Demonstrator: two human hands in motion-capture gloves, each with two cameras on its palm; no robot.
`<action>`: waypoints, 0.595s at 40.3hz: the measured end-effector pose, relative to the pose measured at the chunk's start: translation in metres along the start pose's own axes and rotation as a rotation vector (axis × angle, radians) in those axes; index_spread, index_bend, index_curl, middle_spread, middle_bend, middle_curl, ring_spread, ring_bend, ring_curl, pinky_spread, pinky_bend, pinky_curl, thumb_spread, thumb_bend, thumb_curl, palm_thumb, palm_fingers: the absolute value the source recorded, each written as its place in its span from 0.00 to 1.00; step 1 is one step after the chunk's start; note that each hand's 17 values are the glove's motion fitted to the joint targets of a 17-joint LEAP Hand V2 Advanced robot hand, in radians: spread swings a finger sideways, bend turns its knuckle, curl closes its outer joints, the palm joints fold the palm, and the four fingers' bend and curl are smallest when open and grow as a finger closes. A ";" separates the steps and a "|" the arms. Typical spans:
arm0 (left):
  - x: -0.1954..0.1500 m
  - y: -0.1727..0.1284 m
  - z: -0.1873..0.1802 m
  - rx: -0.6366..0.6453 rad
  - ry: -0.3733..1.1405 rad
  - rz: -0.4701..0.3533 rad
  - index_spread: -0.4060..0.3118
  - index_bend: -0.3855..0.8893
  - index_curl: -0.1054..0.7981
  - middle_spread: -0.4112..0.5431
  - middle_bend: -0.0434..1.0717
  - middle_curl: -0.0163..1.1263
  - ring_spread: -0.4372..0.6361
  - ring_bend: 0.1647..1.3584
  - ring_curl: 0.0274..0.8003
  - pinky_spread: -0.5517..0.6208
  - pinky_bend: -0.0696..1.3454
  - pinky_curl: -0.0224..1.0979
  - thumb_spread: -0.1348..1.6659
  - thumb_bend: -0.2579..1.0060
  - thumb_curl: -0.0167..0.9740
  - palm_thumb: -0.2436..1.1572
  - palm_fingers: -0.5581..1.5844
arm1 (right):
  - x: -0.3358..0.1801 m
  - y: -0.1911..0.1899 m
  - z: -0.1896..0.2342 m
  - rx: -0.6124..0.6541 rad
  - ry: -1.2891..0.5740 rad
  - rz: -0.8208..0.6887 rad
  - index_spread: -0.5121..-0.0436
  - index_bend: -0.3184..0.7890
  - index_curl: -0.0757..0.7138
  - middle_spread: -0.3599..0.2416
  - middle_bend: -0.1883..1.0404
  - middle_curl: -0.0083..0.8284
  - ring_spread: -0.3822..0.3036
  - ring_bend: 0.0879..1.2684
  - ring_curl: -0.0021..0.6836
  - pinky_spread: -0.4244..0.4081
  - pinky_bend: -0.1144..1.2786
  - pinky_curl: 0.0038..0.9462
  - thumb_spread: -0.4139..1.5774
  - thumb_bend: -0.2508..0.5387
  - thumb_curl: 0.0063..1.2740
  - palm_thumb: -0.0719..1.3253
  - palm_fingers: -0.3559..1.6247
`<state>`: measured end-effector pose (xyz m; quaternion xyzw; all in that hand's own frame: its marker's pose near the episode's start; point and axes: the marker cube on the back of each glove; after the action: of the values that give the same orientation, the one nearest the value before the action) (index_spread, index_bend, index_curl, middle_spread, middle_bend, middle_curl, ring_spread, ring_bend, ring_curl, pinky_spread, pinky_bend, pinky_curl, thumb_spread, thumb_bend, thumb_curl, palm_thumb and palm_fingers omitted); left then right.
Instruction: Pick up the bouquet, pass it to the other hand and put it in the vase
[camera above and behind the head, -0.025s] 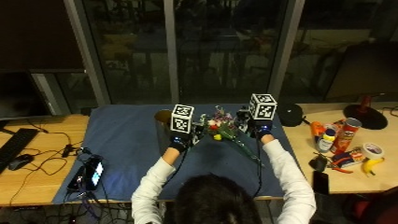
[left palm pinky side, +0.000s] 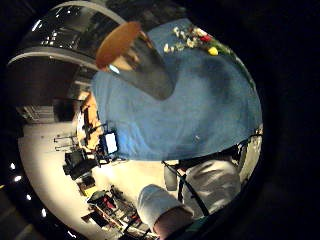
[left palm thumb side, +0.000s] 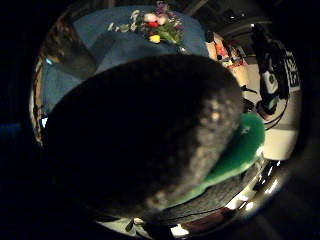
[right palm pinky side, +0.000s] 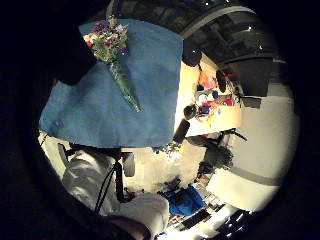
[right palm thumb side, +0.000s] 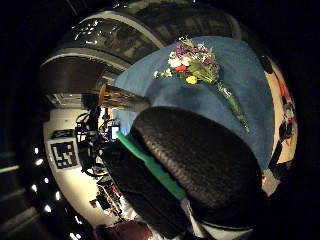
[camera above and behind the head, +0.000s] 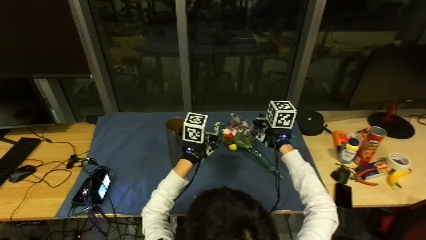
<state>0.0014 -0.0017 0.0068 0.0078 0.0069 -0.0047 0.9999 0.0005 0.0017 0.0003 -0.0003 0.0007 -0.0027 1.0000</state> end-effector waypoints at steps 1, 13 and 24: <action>0.001 0.000 0.002 0.004 0.005 0.002 0.61 0.39 0.16 0.58 0.15 0.04 0.55 0.26 0.09 0.63 0.33 0.11 0.31 0.15 0.02 0.11 0.39 | 0.000 0.002 0.000 -0.003 0.002 0.000 0.61 0.35 0.11 0.62 0.27 0.04 0.66 0.20 0.10 0.62 0.43 0.13 0.45 0.40 0.02 0.14 0.23; 0.010 0.007 0.011 0.002 0.040 0.071 0.66 0.42 0.25 0.69 0.19 0.12 0.68 0.36 0.23 0.75 0.39 0.21 0.53 0.15 0.05 0.10 0.34 | -0.008 0.024 -0.010 0.013 0.041 -0.005 0.31 0.41 0.20 0.65 0.30 0.14 0.74 0.27 0.22 0.69 0.49 0.25 0.68 0.35 0.07 0.16 0.18; 0.011 0.006 0.011 0.022 0.033 0.087 0.67 0.42 0.31 0.72 0.20 0.16 0.71 0.39 0.26 0.78 0.40 0.25 0.59 0.14 0.07 0.10 0.33 | -0.016 0.025 0.004 -0.062 0.040 -0.134 0.26 0.41 0.26 0.65 0.31 0.22 0.75 0.29 0.27 0.71 0.49 0.29 0.74 0.29 0.10 0.15 0.18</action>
<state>0.0128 0.0035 0.0179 0.0189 0.0229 0.0386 0.9988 -0.0149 0.0271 0.0048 -0.0312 0.0209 -0.0696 0.9969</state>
